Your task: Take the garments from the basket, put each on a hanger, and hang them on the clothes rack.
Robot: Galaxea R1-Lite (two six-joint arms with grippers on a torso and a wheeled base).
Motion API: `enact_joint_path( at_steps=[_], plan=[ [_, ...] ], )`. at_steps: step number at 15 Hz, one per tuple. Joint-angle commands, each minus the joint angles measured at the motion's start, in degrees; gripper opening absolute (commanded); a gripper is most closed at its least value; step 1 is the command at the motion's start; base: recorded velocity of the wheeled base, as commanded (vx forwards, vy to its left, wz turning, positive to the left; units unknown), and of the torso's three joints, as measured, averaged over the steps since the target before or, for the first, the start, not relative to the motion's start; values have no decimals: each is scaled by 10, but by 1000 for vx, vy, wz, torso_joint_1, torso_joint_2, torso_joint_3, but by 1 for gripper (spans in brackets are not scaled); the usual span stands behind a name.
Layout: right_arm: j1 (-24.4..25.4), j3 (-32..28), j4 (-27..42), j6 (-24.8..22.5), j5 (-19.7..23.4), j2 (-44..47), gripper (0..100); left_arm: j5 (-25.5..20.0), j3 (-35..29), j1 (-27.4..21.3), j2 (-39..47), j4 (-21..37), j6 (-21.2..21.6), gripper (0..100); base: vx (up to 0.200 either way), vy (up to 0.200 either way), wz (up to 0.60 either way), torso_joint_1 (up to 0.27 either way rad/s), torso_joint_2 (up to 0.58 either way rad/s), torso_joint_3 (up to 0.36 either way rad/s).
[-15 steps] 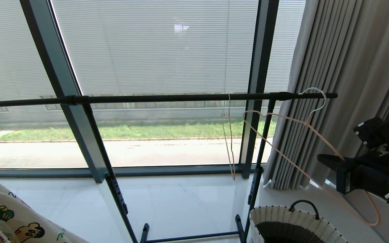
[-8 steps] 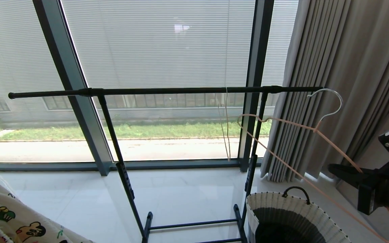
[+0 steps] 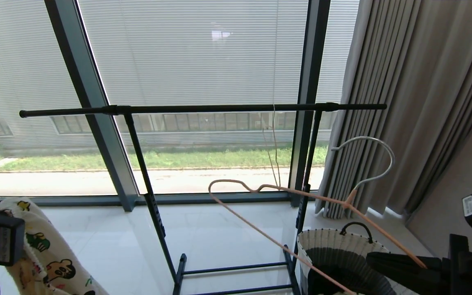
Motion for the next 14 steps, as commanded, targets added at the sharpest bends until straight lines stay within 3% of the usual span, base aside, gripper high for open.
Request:
enact_joint_path(
  at_steps=[1, 4, 6, 8, 14],
  plan=[
    [78, -2, 3, 27, 0, 18, 0, 2, -77, -12, 161, -53, -39, 0, 0, 0, 0, 0, 0, 0],
    [128, -6, 3, 41, 0, 33, 0, 5, -81, -74, 218, -96, -86, 0, 0, 0, 0, 0, 0, 0],
    [150, -11, -23, 61, -1, 56, 0, 64, -99, -121, 266, -96, -144, 0, 0, 0, 0, 0, 0, 0],
    [146, -13, -58, 62, -5, 82, 0, 69, -101, -141, 271, -96, -152, 0, 0, 0, 0, 0, 0, 0],
    [122, -13, -78, 70, -23, 122, 0, 74, -114, -151, 279, -96, -175, 0, 0, 0, 0, 0, 0, 0]
  ],
)
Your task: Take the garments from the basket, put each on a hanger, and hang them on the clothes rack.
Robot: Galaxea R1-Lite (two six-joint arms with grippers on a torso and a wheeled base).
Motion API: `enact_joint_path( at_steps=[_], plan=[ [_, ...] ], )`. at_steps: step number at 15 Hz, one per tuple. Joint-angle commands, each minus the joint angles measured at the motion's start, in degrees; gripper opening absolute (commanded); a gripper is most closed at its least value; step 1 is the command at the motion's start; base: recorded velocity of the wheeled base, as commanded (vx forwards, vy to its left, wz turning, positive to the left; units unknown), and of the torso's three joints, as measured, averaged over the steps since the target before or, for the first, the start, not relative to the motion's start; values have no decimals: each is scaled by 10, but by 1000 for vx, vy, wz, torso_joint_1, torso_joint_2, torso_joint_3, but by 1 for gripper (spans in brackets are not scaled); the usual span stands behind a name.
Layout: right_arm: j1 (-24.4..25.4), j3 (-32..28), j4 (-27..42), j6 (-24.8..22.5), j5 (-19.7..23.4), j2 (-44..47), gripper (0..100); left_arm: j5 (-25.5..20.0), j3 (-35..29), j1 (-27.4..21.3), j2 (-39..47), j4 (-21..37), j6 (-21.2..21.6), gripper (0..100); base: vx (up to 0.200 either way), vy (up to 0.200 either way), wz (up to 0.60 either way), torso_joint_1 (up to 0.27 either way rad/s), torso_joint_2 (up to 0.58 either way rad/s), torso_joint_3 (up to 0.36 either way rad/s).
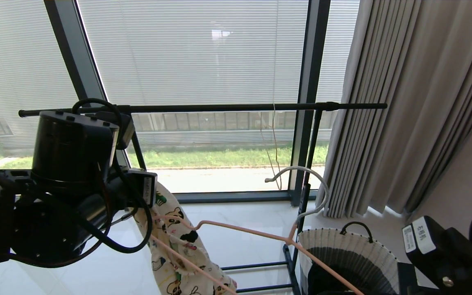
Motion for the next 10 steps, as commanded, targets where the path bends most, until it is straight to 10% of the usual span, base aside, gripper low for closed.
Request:
enact_joint_path(
  at_steps=[1, 10],
  plan=[
    [-19, 0, -9, 5, 0, 24, 0, 3, -9, -7, 8, 0, -10, 0, 0, 0, 0, 0, 0, 0],
    [-22, -54, -68, 8, -57, 121, 0, 51, -44, -30, 55, 0, -21, 0, 0, 0, 0, 0, 0, 0]
  ],
)
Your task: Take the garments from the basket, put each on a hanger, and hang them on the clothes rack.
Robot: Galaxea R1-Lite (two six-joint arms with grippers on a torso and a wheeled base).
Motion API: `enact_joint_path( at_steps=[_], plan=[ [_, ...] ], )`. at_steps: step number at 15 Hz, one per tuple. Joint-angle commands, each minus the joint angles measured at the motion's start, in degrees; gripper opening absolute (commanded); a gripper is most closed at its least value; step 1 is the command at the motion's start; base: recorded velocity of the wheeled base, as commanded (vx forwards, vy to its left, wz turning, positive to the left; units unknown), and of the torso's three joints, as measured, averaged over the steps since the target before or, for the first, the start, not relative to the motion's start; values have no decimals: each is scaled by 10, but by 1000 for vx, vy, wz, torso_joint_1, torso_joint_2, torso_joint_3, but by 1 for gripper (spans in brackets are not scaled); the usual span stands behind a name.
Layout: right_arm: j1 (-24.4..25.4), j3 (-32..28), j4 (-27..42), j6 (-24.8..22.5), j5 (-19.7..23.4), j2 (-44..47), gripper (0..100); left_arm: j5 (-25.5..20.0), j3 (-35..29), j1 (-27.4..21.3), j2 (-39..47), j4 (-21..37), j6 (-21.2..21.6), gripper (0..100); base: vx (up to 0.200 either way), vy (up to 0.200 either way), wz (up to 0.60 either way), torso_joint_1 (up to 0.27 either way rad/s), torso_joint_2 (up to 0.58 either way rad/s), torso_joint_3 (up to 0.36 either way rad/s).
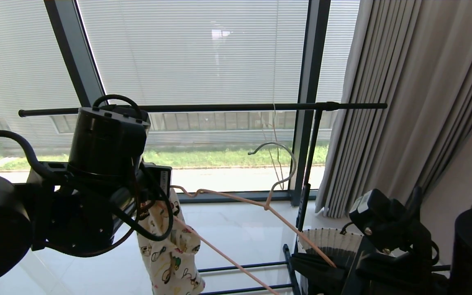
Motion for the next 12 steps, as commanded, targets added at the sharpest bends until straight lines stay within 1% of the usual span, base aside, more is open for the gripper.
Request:
enact_joint_path(
  at_steps=[1, 2, 4, 5, 6, 8, 9, 11, 12],
  plan=[
    [0, -16, -1, 1, -3, 31, 0, 4, -6, -3, 13, -1, 0, 0, 0, 0, 0, 0, 0, 0],
    [0, -20, -2, 1, -4, 36, 0, 11, -7, -3, 17, -1, -1, 0, 0, 0, 0, 0, 0, 0],
    [-1, -22, -33, 1, -19, 54, 0, 29, -9, -3, 25, -1, -20, 0, 0, 0, 0, 0, 0, 0],
    [-1, -23, -63, 2, -46, 73, 0, 36, -11, -3, 27, -1, -27, 0, 0, 0, 0, 0, 0, 0],
    [-1, -23, -77, 2, -50, 81, 0, 36, -11, -3, 26, -1, -27, 0, 0, 0, 0, 0, 0, 0],
    [0, -27, -83, 1, -50, 89, 0, 36, -13, -6, 25, -1, -27, 0, 0, 0, 0, 0, 0, 0],
    [0, -32, -83, 1, -50, 93, 0, 36, -16, -19, 24, -1, -27, 0, 0, 0, 0, 0, 0, 0],
    [1, -48, -83, 1, -50, 109, 0, 34, -22, -63, 21, -1, -26, 0, 0, 0, 0, 0, 0, 0],
    [2, -53, -83, 1, -50, 118, 0, 24, -22, -83, 15, 0, -24, 0, 0, 0, 0, 0, 0, 0]
  ],
)
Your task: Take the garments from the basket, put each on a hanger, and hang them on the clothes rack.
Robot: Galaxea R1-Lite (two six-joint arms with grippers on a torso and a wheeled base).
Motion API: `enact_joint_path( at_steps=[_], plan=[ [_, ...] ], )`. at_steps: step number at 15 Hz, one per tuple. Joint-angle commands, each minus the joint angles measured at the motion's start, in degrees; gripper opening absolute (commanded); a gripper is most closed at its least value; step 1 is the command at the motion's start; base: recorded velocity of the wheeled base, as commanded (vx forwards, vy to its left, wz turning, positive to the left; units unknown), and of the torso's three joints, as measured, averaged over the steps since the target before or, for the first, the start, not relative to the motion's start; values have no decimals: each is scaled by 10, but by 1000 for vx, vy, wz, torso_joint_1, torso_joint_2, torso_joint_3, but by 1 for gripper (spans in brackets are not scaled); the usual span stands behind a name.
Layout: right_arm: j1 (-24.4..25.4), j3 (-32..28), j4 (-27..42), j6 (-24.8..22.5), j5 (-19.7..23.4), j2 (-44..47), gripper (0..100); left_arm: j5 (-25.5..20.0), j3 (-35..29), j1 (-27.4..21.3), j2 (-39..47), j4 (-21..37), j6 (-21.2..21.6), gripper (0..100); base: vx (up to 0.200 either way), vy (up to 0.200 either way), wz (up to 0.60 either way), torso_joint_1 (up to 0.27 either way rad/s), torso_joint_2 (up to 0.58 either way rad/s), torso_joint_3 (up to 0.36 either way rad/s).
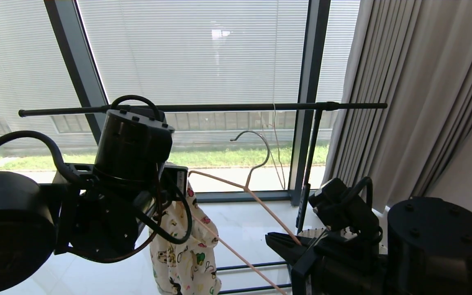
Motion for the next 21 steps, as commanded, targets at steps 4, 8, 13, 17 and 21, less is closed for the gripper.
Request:
enact_joint_path(
  at_steps=[4, 8, 13, 17, 21],
  plan=[
    [1, -35, 0, 0, 0, 49, 0, -97, -2, -87, -46, 2, 17, 0, 0, 0, 0, 0, 0, 0],
    [-1, -47, -13, 0, 0, 79, 0, -177, 3, -98, -94, 2, 87, 0, 0, 0, 0, 0, 0, 0],
    [-1, -55, -15, -1, -9, 79, 0, -178, 24, -114, -113, 2, 89, 0, 0, 0, 0, 0, 0, 0],
    [31, -64, -40, -6, -61, 83, 0, -178, 20, -136, -106, 1, 89, 100, 0, 0, 0, 0, 0, 0],
    [18, -49, -92, -39, -109, 92, 0, -177, 42, -136, -140, 1, 89, 100, 0, 0, 0, 0, 0, 0]
  ],
)
